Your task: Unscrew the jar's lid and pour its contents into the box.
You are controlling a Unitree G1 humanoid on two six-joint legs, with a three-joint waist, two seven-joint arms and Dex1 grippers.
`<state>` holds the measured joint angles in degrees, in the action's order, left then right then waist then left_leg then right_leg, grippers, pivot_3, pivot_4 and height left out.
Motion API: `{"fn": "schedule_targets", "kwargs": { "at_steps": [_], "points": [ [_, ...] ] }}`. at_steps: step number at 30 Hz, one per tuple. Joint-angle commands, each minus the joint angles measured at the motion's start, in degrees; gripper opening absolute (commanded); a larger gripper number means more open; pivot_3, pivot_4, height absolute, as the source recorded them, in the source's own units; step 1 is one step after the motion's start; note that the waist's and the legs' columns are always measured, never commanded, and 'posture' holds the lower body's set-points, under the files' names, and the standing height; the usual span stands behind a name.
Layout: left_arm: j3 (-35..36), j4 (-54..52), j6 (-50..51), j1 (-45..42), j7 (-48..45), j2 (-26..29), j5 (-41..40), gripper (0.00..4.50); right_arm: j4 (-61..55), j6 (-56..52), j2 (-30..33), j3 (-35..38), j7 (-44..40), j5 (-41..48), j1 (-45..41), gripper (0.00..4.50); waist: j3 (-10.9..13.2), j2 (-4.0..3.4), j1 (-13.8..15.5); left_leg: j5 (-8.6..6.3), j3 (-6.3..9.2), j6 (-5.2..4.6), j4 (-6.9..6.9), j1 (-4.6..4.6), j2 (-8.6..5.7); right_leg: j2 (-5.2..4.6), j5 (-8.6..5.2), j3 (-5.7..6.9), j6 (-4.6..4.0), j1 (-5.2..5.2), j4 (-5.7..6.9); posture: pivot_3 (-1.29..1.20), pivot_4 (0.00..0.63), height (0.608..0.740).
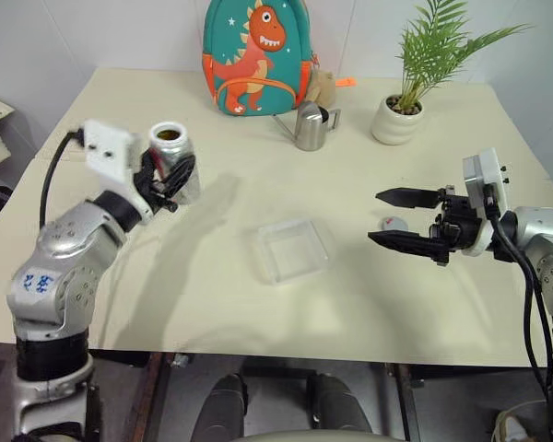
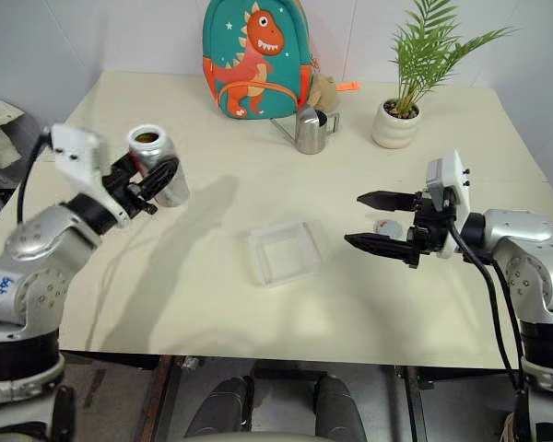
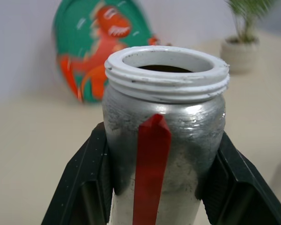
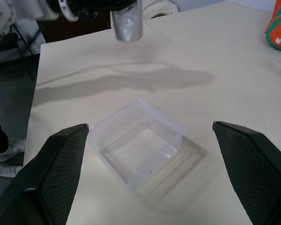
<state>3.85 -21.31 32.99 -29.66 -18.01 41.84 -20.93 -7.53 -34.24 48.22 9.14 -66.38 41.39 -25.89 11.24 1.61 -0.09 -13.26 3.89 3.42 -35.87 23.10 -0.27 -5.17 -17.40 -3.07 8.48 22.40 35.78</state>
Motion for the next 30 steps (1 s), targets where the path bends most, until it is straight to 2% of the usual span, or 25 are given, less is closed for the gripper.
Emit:
{"fn": "schedule_targets", "kwargs": {
  "at_steps": [1, 3, 8, 12, 16, 19, 24, 30],
  "points": [
    [-10.4, 3.7, -12.3, -5.3, -6.9, 3.0, 12.6, 1.97, -0.5, 1.4, -0.5, 0.5, -0.2, -0.5, -0.9, 4.46, 0.0, 0.00, 0.0, 0.00, -0.03, 0.00, 0.03, 0.00, 0.00, -0.01, 0.00, -0.02, 0.00, 0.01, -0.02, 0.00, 0.150, 0.740],
    [-13.8, 7.0, -17.5, -8.4, -8.6, 3.2, 17.7, 1.97, -0.6, 1.6, -0.8, 0.4, 0.0, -0.7, -0.8, 4.46, 0.0, 0.00, 0.0, 0.00, -0.04, 0.00, 0.13, 0.01, 0.01, 0.01, 0.00, -0.02, 0.00, 0.04, -0.09, 0.00, 0.150, 0.740],
    [-27.6, 20.0, -47.6, -20.6, -11.5, 5.5, 40.9, 1.97, -1.0, 1.8, -1.5, 0.7, 0.5, -1.2, -0.3, 4.46, 0.0, 0.00, 0.0, 0.00, -0.05, 0.00, 0.29, 0.07, 0.03, 0.04, 0.00, -0.03, 0.01, 0.13, -0.20, 0.00, 0.150, 0.740],
    [-33.9, 29.6, -69.0, -30.3, -6.1, 5.5, 56.7, 1.97, -1.5, 2.0, -2.1, 1.1, 1.1, -1.5, 0.3, 4.46, 0.0, 0.00, 0.0, -0.02, -0.13, -0.03, 0.34, 0.08, 0.03, 0.03, -0.01, -0.09, 0.04, 0.14, -0.28, 0.00, 0.150, 0.740],
    [-37.2, 36.6, -82.2, -37.7, 1.3, 3.6, 68.4, 1.97, -2.4, 2.1, -2.6, 1.5, 1.9, -1.5, 1.4, 4.46, 0.0, 0.01, 0.0, -0.05, -0.17, -0.09, 0.33, 0.10, 0.03, 0.03, -0.03, -0.15, 0.09, 0.17, -0.26, 0.00, 0.150, 0.740],
    [-39.5, 39.1, -87.8, -42.1, 9.3, 2.4, 79.1, 1.97, -3.4, 1.8, -2.7, 2.0, 2.6, -1.2, 2.2, 4.46, 0.0, 0.01, 0.0, -0.06, -0.18, -0.10, 0.29, 0.11, 0.02, 0.02, -0.04, -0.17, 0.14, 0.17, -0.23, 0.00, 0.150, 0.740],
    [-42.8, 38.8, -88.3, -46.8, 25.6, -0.3, 94.4, 1.97, -4.1, 1.8, -3.1, 1.8, 3.5, -1.2, 2.8, 4.46, 0.0, 0.03, 0.1, -0.06, -0.21, -0.12, 0.22, 0.12, 0.00, 0.01, -0.01, -0.21, 0.21, 0.17, -0.17, 0.00, 0.150, 0.740],
    [-46.8, 37.9, -86.4, -47.8, 37.7, -0.7, 104.8, 1.97, -4.7, 1.8, -3.4, 2.1, 4.4, -1.1, 3.1, 4.46, 0.0, 0.03, 0.0, -0.06, -0.22, -0.12, 0.16, 0.10, -0.01, 0.01, 0.00, -0.23, 0.24, 0.17, -0.08, 0.00, 0.150, 0.740]
  ]
}}
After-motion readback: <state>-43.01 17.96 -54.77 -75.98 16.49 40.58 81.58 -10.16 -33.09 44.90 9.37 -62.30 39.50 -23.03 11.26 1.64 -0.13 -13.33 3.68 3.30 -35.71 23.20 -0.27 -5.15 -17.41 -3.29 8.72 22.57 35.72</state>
